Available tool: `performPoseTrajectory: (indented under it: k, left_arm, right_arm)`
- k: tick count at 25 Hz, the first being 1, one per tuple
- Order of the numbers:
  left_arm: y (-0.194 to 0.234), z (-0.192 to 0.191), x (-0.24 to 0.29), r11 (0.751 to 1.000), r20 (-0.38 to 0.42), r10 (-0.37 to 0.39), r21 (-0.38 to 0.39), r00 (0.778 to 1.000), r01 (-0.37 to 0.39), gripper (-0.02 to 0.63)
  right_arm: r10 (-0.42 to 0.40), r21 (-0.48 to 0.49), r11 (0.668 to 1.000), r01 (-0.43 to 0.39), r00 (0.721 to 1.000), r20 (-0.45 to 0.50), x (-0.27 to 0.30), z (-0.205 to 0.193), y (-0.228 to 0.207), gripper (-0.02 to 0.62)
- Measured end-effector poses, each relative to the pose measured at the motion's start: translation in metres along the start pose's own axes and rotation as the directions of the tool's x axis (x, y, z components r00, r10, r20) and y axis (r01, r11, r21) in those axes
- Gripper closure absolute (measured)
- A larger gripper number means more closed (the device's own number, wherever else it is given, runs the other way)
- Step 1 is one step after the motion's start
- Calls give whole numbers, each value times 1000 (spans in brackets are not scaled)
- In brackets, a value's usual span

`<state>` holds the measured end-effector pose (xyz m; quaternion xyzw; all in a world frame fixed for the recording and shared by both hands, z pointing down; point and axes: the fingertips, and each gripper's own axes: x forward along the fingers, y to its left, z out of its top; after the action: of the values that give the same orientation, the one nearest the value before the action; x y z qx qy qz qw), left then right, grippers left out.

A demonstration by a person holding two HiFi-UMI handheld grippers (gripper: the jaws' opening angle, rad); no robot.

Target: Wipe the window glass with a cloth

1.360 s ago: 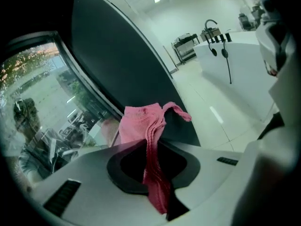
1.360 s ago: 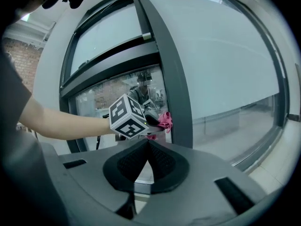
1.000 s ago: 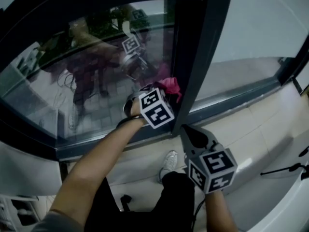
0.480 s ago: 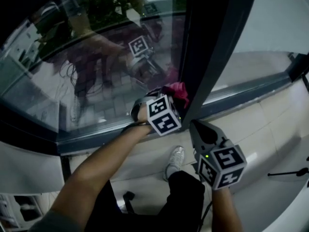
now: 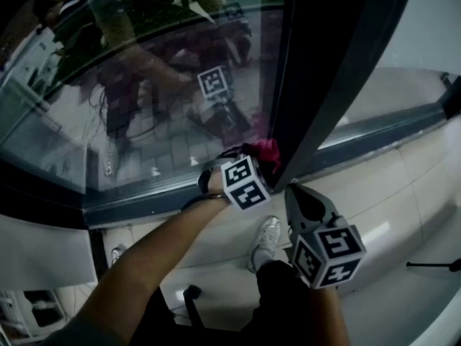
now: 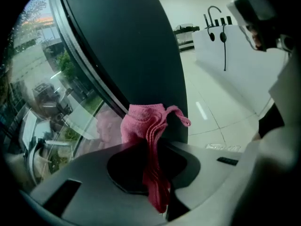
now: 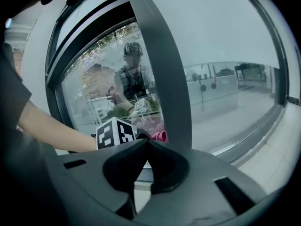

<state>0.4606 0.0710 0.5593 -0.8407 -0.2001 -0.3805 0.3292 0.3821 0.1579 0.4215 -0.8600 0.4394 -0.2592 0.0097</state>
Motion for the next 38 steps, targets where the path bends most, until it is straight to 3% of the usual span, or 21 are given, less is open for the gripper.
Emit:
performPoseTrajectory:
  k: [7, 17, 23, 33, 38]
  left_arm:
    - [-19, -14, 33, 999, -22, -28, -16, 999, 28, 560]
    - [-35, -29, 64, 998, -36, -59, -12, 998, 59, 560]
    - [-54, -51, 90, 996, -62, -81, -27, 995, 80, 560]
    - [-75, -79, 124, 983, -99, -90, -170, 991, 72, 560]
    - [-69, -78, 129, 969, -65, -83, -239, 994, 66, 560]
  right_arm:
    - [-21, 69, 997, 21, 1000, 5, 19, -15, -11, 595]
    - [-118, 170, 979, 116, 993, 1, 26, -33, -45, 595]
    - [-118, 167, 980, 112, 993, 28, 24, -36, -47, 595]
    - [-121, 171, 978, 117, 993, 10, 23, -58, -41, 595]
    - [-101, 152, 983, 102, 995, -11, 31, -59, -32, 595]
